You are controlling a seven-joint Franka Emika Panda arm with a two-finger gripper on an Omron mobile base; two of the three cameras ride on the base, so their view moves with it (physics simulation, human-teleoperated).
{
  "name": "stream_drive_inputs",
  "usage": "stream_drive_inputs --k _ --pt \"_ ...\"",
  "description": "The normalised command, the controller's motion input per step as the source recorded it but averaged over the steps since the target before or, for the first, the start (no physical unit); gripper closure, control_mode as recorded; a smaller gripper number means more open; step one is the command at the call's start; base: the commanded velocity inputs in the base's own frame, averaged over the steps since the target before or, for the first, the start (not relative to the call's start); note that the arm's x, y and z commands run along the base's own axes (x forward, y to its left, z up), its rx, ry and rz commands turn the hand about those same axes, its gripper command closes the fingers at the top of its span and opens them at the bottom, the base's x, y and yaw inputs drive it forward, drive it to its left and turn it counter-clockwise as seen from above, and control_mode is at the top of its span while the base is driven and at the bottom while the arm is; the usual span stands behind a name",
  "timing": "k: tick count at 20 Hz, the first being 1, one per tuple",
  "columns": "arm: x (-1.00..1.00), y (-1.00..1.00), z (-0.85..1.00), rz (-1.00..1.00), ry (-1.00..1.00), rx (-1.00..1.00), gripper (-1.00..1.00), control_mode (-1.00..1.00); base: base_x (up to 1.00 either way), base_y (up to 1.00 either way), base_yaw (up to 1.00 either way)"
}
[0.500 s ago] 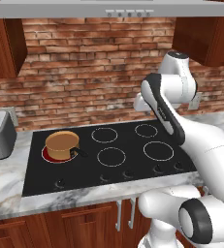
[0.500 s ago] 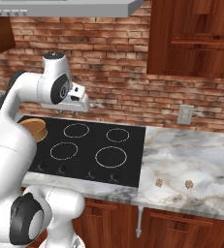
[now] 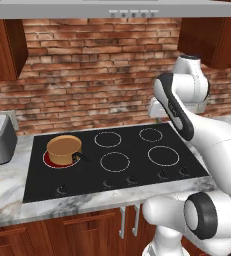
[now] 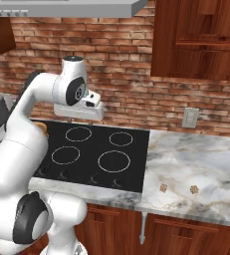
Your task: Pick up the sugar cube(s) and place them in the saucepan with hot chocolate.
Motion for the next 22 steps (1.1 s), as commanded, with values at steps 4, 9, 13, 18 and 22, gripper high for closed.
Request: stream_drive_inputs --k 4,9,13,18,22 --pt "0.0 -1.0 -0.2 -0.03 0.02 0.0 -1.0 -1.0 0.0 0.0 0.0" --pt "0.0 -0.88 -0.26 -0.04 0.01 0.01 -1.0 -1.0 0.0 0.0 0.0" --pt "0.0 -0.36 -0.49 -0.06 0.17 0.0 -1.0 -1.0 0.0 0.0 0.0" --pt "0.0 -0.29 -0.55 -0.06 0.15 0.0 -1.0 -1.0 0.0 0.0 0.0" --pt "0.0 -0.38 -0.3 -0.04 0.03 0.0 -1.0 -1.0 0.0 0.0 0.0"
